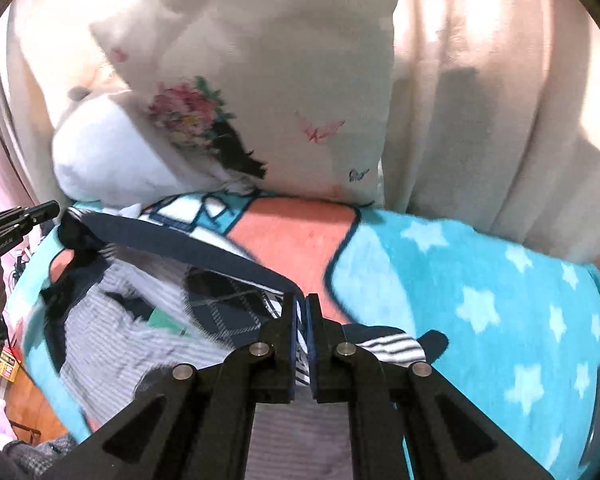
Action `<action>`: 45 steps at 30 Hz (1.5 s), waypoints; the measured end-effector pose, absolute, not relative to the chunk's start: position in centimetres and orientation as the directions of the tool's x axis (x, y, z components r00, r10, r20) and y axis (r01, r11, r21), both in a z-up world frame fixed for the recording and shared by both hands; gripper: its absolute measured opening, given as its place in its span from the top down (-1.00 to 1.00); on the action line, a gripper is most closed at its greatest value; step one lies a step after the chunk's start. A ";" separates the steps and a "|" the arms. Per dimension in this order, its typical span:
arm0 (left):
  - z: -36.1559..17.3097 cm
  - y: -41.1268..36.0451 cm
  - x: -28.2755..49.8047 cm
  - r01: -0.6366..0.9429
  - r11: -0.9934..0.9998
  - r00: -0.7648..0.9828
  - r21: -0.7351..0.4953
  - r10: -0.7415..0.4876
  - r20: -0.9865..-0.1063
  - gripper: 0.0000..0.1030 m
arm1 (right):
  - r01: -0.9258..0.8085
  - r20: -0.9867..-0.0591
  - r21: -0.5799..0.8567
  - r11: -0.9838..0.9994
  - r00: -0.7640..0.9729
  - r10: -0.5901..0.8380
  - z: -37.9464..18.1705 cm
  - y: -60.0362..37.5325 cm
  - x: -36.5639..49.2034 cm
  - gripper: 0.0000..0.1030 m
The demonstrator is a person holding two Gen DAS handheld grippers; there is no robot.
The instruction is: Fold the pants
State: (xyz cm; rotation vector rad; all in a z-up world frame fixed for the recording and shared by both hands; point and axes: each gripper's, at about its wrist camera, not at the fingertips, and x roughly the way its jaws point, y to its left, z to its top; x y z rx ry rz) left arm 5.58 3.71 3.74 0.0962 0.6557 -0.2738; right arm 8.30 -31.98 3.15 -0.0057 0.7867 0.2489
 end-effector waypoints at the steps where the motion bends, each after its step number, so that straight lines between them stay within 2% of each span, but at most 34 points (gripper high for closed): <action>1: 3.6 4.2 4.6 0.274 0.962 0.762 -0.005 -0.220 -0.609 0.93 | -0.224 -0.698 0.094 0.970 0.680 0.225 2.8 -32.0 7.3 0.91; 7: 0.4 6.7 -0.2 0.235 0.969 0.737 -0.077 -0.229 -0.636 0.93 | -0.219 -0.692 0.151 0.964 0.673 0.261 0.1 -31.9 1.4 0.90; 15: -2.5 10.4 -3.3 0.150 0.975 0.691 -0.164 -0.222 -0.688 0.89 | -0.180 -0.739 0.182 0.967 0.624 0.255 -3.9 -31.5 -2.2 0.89; 16: -2.2 10.6 -3.4 0.150 0.975 0.696 -0.163 -0.221 -0.683 0.81 | -0.161 -0.738 0.180 0.970 0.630 0.241 -3.9 -31.7 -2.5 0.88; 17: -1.6 10.7 -3.3 0.147 0.975 0.703 -0.168 -0.222 -0.676 0.46 | -0.138 -0.733 0.183 0.973 0.640 0.229 -3.7 -32.1 -3.0 0.88; 18: -1.2 10.8 -3.2 0.144 0.974 0.706 -0.177 -0.226 -0.671 -0.11 | -0.126 -0.720 0.192 0.973 0.656 0.227 -3.2 -32.4 -3.5 0.87; 19: -0.8 10.7 -2.8 0.139 0.970 0.712 -0.198 -0.237 -0.661 -0.36 | -0.114 -0.704 0.195 0.974 0.675 0.220 -2.6 -32.7 -3.9 0.81; 20: -0.3 10.7 -2.3 0.133 0.964 0.723 -0.229 -0.253 -0.643 -0.54 | -0.105 -0.692 0.193 0.976 0.690 0.211 -2.1 -32.8 -4.2 0.75; 21: 0.0 10.5 -1.8 0.131 0.958 0.729 -0.254 -0.267 -0.631 -0.54 | -0.101 -0.675 0.194 0.976 0.708 0.207 -1.3 -32.6 -4.3 0.55; 22: 0.2 10.2 -1.3 0.135 0.953 0.725 -0.272 -0.282 -0.628 -0.54 | -0.107 -0.665 0.200 0.974 0.716 0.215 -0.8 -32.4 -4.2 0.23; 24: 0.5 9.2 0.5 0.143 0.936 0.699 -0.323 -0.326 -0.637 -0.54 | -0.159 -0.629 0.231 0.960 0.728 0.272 0.3 -30.8 -3.7 -0.12; 29: -1.4 6.8 5.5 0.131 0.915 0.585 -0.381 -0.382 -0.715 -0.54 | -0.276 -0.600 0.211 0.938 0.721 0.347 1.2 -25.3 -1.7 -0.13; 30: -1.8 6.6 6.3 0.119 0.917 0.569 -0.381 -0.377 -0.731 -0.40 | -0.284 -0.596 0.203 0.937 0.723 0.349 1.3 -24.6 -1.5 -0.13; 31: -2.2 6.5 6.8 0.105 0.919 0.559 -0.380 -0.371 -0.742 -0.16 | -0.290 -0.589 0.201 0.936 0.727 0.352 1.4 -24.1 -1.3 -0.13; 32: -2.6 6.3 7.6 0.086 0.920 0.532 -0.383 -0.368 -0.763 0.57 | -0.292 -0.582 0.210 0.933 0.730 0.359 1.5 -23.9 -1.3 -0.13; 33: -3.0 6.4 8.1 0.073 0.916 0.502 -0.394 -0.375 -0.780 0.88 | -0.286 -0.576 0.224 0.932 0.732 0.364 1.5 -24.0 -1.3 -0.13; 45: -0.2 8.6 2.6 0.033 0.878 0.539 -0.477 -0.418 -0.731 0.89 | -0.103 -0.575 0.334 0.937 0.765 0.289 -0.4 -31.1 -2.4 -0.13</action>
